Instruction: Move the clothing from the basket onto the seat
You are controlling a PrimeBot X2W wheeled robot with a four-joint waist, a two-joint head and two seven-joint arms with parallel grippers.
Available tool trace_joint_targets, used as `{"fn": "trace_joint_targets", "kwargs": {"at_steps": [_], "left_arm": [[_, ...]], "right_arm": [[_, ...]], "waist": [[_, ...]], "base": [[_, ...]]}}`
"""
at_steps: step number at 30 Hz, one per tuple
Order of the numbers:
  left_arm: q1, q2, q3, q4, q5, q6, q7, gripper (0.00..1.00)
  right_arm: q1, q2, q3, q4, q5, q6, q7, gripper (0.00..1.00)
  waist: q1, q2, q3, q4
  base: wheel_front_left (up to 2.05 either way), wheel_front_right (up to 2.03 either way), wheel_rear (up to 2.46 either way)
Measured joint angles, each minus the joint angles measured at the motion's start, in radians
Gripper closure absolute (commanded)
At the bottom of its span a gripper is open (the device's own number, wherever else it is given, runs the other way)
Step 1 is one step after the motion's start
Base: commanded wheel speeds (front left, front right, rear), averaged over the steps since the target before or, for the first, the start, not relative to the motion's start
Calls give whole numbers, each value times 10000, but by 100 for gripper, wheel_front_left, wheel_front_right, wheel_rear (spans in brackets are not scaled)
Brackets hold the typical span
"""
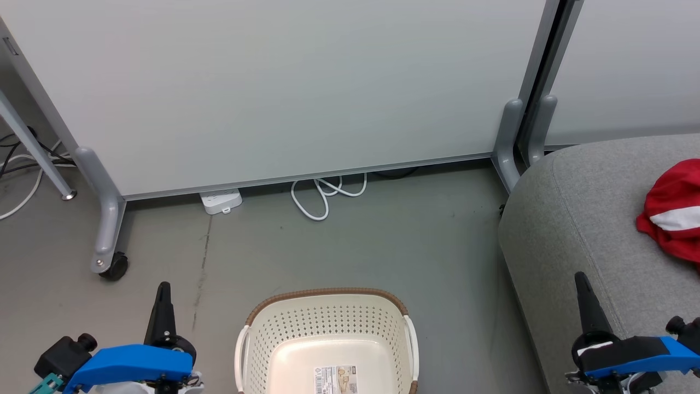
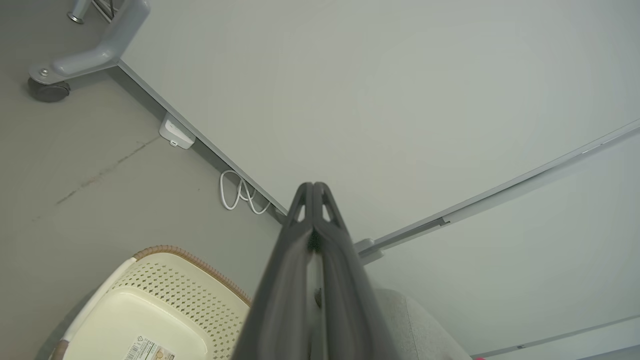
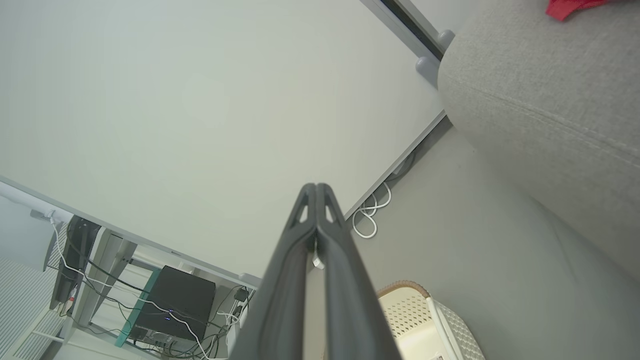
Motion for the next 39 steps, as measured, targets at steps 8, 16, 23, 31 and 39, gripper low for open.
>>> {"fn": "trace_joint_targets", "kwargs": {"at_steps": [8, 16, 23, 31, 39], "left_arm": [[-46, 0, 84, -31, -909, -25, 228, 100], [-169, 0, 159, -50, -1733, -73, 431, 100], [-212, 0, 255, -67, -2410, -82, 616, 100], [-287, 0, 359, -88, -3135, -92, 796, 100], [-362, 0, 416, -104, -3825, -127, 965, 100]], "right_arm": [[-46, 6, -50, -35, 907, 0, 213, 100], [-136, 12, -98, -71, 1774, 0, 443, 100], [-196, 19, -136, -98, 2489, 0, 614, 100], [-223, 25, -178, -128, 3244, 0, 796, 100], [-258, 33, -215, -167, 3944, 0, 974, 100]], "waist": [[0, 0, 6, -21], [0, 0, 13, -41], [0, 0, 19, -59], [0, 0, 26, -80], [0, 0, 32, -100]], "base": [[0, 0, 0], [0, 0, 0], [0, 0, 0], [0, 0, 0], [0, 0, 0]]}}
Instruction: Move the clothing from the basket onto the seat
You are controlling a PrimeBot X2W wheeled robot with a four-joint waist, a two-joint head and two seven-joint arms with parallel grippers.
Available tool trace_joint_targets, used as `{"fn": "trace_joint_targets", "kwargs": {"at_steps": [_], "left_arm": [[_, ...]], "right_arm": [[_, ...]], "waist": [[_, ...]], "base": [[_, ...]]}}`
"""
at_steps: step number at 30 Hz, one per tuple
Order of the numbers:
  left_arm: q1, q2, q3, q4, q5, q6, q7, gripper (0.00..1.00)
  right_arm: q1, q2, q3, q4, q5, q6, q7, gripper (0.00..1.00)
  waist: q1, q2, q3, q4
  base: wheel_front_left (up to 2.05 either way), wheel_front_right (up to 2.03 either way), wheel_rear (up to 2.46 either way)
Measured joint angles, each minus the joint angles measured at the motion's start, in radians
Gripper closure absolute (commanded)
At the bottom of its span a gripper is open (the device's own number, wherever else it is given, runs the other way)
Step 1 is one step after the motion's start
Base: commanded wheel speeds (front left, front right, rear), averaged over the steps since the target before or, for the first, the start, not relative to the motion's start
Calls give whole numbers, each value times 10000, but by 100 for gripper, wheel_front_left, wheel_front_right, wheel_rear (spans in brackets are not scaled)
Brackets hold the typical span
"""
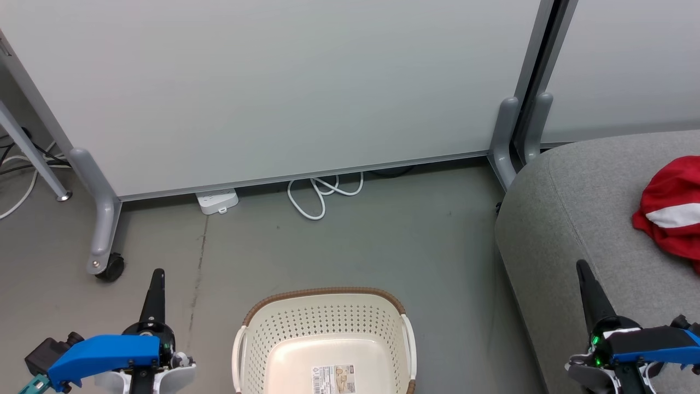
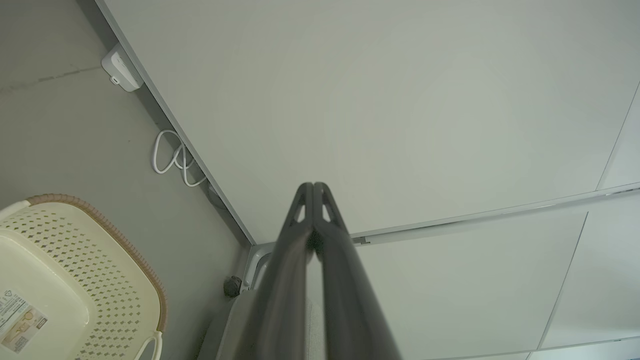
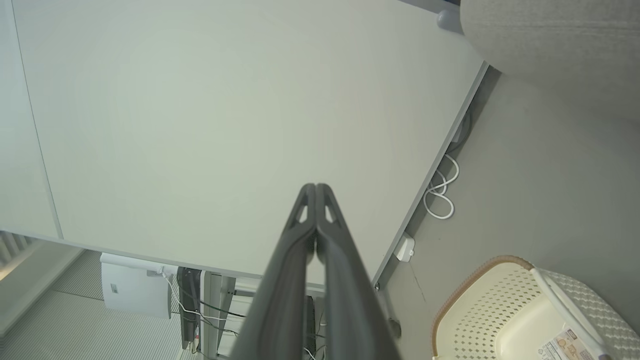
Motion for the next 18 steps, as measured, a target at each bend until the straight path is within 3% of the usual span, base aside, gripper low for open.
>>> {"fn": "trace_joint_targets", "kwargs": {"at_steps": [18], "left_arm": [[-113, 2, 157, -42, -1396, -42, 351, 100]], "right_arm": [[-166, 15, -65, -69, 1430, 0, 355, 100]], "waist": [[0, 0, 15, -46]], "base": [[0, 0, 0]]}}
